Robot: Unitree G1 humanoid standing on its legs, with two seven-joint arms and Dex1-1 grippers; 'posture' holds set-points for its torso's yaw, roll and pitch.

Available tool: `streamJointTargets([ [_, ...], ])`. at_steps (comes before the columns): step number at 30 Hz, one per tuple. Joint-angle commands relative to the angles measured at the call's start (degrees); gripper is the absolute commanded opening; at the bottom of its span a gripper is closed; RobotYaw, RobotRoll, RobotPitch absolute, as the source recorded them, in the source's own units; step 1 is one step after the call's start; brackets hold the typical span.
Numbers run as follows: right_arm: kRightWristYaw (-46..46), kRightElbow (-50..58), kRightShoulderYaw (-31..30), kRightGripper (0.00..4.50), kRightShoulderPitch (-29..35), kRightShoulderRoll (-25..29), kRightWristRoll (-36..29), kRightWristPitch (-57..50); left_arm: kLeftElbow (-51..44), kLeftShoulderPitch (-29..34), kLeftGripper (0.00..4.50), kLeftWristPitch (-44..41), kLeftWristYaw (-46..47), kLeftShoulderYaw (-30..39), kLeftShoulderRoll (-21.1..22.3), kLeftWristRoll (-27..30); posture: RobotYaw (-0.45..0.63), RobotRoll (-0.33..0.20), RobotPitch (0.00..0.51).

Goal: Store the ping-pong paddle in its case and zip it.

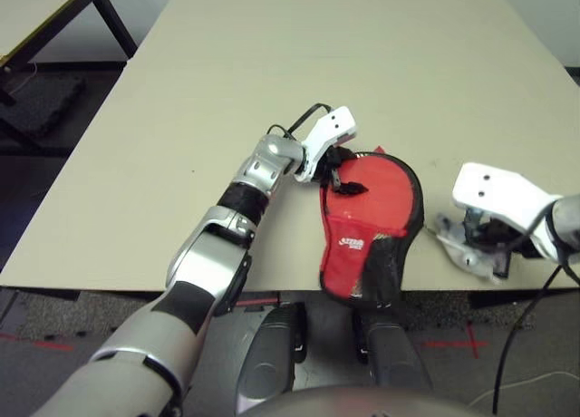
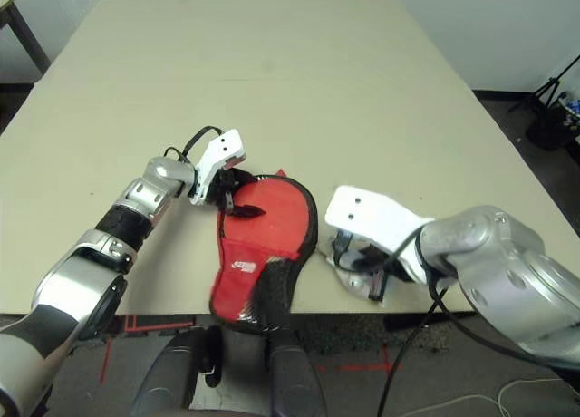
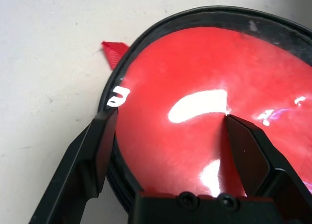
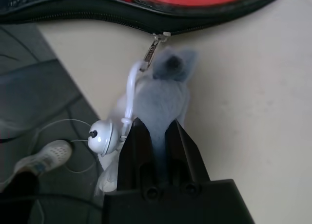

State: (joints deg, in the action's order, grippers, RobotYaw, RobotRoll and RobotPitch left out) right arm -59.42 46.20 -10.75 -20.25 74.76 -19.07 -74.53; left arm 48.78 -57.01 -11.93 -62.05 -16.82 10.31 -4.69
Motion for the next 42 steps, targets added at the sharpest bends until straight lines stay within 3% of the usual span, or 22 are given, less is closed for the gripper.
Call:
streamJointTargets([
  [1, 3.35, -4.51, -2.85, 0.06, -1.28, -0.82, 1.79, 1.76, 4.85, 1.71, 4.50, -1.29, 2.46, -1.89, 1.42, -3.32, -0.19, 0.000, 0.198],
  [7, 6.56, -9.78, -6.50, 0.06, -5.66, -3.22, 3.41, 3.61, 5.11, 1.72, 4.50, -0.84, 2.15, -2.47, 1.41, -3.50, -0.17, 0.000, 0.201],
  [19, 8.61, -13.39, -9.93, 0.05, -8.26, -5.87, 4.91, 4.93, 2.23, -1.26, 4.50, 2.94, -5.12, -3.66, 2.42, -2.68, -0.17, 0.000, 0.203],
  [33, 12.65, -24.40, -11.12, 0.05, -14.14, -12.15, 11.28, 9.53, -12.73, 2.57, 4.50, -0.09, -17.66, -9.11, 3.53, -1.76, -0.18, 0.000, 0.209],
  [42, 7.34, -18.90, -9.58, 0.05, -12.70, -9.32, 6.59, 7.44, -5.67, 1.09, 4.50, -5.04, -14.01, -11.06, 2.71, -5.07, -0.17, 0.000, 0.218],
])
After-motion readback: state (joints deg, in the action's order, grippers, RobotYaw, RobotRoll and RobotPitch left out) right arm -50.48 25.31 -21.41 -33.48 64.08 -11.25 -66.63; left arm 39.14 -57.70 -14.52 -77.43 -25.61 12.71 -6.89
